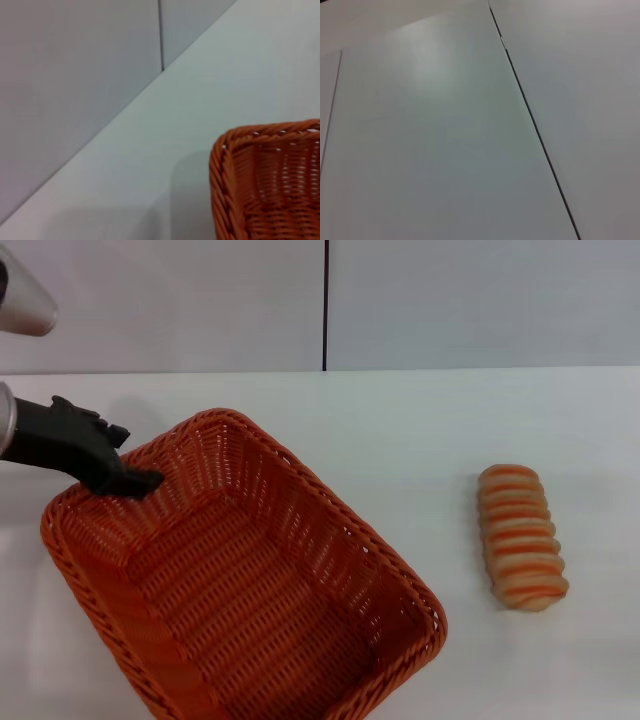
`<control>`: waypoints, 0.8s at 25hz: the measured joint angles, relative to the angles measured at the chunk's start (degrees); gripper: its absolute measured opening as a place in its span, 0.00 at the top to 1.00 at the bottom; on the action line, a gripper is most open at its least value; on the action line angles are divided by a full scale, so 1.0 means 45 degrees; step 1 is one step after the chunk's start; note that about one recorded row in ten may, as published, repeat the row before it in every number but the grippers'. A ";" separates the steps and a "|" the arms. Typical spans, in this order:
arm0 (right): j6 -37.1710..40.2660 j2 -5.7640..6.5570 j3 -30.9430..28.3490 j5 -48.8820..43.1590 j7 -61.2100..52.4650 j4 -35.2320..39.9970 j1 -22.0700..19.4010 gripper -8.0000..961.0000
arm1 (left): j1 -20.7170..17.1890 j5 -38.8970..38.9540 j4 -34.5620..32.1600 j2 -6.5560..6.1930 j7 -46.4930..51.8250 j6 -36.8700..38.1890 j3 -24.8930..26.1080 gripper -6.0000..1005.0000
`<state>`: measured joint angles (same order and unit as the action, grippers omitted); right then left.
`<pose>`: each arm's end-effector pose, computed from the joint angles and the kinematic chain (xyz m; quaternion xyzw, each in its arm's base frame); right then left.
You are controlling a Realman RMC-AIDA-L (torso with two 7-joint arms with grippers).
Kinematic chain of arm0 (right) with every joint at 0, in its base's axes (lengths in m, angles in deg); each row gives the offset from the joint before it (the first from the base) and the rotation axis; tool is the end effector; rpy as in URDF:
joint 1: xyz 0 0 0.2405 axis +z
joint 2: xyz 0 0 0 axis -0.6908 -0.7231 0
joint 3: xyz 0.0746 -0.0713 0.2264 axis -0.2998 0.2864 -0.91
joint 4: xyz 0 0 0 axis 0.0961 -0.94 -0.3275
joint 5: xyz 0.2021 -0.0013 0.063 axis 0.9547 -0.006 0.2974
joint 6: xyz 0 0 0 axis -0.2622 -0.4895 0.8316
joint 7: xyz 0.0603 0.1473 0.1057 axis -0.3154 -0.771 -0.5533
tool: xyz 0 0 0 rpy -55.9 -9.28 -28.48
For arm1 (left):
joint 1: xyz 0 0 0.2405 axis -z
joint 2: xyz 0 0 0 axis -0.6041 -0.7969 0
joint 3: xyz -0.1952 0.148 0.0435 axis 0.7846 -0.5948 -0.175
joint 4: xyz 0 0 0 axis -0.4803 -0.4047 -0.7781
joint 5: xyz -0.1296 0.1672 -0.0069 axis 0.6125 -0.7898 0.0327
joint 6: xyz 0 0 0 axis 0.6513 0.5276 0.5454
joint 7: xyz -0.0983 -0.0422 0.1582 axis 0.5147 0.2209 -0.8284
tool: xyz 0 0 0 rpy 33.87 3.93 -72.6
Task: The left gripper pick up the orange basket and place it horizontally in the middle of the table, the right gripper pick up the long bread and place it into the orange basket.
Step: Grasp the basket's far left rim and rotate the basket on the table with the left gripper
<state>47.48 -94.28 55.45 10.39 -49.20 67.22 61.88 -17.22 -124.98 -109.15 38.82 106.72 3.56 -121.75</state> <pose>0.2984 0.2809 0.1257 -0.5573 0.0935 0.5688 0.5977 -0.2326 0.3479 0.0212 -0.9314 -0.2512 0.1089 0.2400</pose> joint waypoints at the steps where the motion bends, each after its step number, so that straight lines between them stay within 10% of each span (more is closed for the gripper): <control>1: 0.0000 0.0002 -0.0025 -0.0001 -0.0003 0.0000 -0.0012 0.29 | 0.0000 0.0000 0.0000 0.0000 0.0000 0.0000 0.0000 0.31; 20: -0.2786 0.0029 -0.0042 -0.0058 -0.2046 0.0766 -0.0334 0.30 | -0.0982 -0.0282 0.0149 -0.0082 -0.0128 -0.2079 -0.1115 0.32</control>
<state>34.94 -94.15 55.26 10.13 -58.41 70.67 60.38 -21.64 -126.25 -108.48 38.45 106.14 -5.80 -126.77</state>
